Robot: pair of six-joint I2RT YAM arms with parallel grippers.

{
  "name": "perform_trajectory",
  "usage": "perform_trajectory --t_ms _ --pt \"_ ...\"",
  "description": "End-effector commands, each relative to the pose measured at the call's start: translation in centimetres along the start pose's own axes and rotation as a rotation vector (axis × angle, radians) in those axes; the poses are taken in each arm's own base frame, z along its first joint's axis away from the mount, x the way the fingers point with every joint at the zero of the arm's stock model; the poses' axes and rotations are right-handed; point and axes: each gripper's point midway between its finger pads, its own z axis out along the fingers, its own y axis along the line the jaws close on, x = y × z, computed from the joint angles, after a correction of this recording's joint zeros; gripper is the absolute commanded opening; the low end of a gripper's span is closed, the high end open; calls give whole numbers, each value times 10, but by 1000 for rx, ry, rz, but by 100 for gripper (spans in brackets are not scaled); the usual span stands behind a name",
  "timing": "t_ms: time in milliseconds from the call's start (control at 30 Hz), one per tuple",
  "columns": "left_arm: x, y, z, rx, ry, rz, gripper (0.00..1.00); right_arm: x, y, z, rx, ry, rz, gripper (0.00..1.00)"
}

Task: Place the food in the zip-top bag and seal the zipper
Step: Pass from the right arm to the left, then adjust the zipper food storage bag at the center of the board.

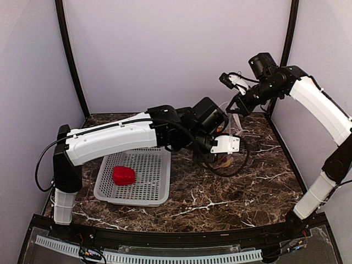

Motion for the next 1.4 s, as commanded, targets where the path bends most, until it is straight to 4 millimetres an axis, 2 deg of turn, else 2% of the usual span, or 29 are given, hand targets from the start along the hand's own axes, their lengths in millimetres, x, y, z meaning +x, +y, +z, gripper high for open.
perform_trajectory --t_ms 0,67,133,200,300,333,433,533,633,667,733,833,933,967,1000,1067,1133,1200,1267,1367 --pt "-17 46 -61 -150 -106 -30 2 -4 -34 -17 220 45 -90 0" --pt "-17 42 -45 -159 -126 -25 1 -1 -28 -12 178 59 -74 1" --pt "1 33 -21 -128 -74 -29 1 2 -33 -10 200 84 -62 3" --pt "8 36 -19 -128 -40 -49 1 1 -36 -13 220 76 -55 7" --pt "-4 45 -33 -138 -96 -75 1 11 -18 -4 112 98 -22 29" --pt "-7 48 -36 -149 -113 -78 1 16 -14 1 79 115 2 33" --pt "-8 51 -37 -164 -114 -65 1 33 -5 15 17 166 45 39" --pt "-5 51 -33 -171 -99 -60 1 42 -4 19 5 194 68 42" --pt "-4 52 -33 -175 -92 -72 1 40 -2 9 22 179 66 40" --pt "-3 54 -33 -184 -90 -76 1 39 -2 5 33 169 62 33" --pt "-2 57 -33 -196 -84 -75 1 32 -6 -7 64 134 54 2" --pt "-3 69 -34 -231 -94 -73 1 15 -25 -27 156 68 36 0" --pt "-1 102 -42 -326 -109 -92 1 -12 -63 -51 310 -7 20 0" --pt "-5 116 -47 -376 -135 -101 1 -21 -74 -57 350 -28 12 0" --pt "0 128 -49 -408 -134 -112 1 -26 -80 -58 372 -35 0 0" --pt "0 140 -49 -442 -159 -126 1 -34 -86 -55 380 -45 -5 0" --pt "1 142 -44 -443 -167 -129 1 -34 -88 -49 369 -40 -8 0" --pt "4 132 -30 -405 -159 -124 1 -24 -83 -30 312 -6 -6 0" --pt "12 118 -8 -374 -139 -134 1 -5 -78 -5 244 66 9 0" --pt "24 102 16 -348 -96 -158 8 12 -71 22 157 110 60 0"
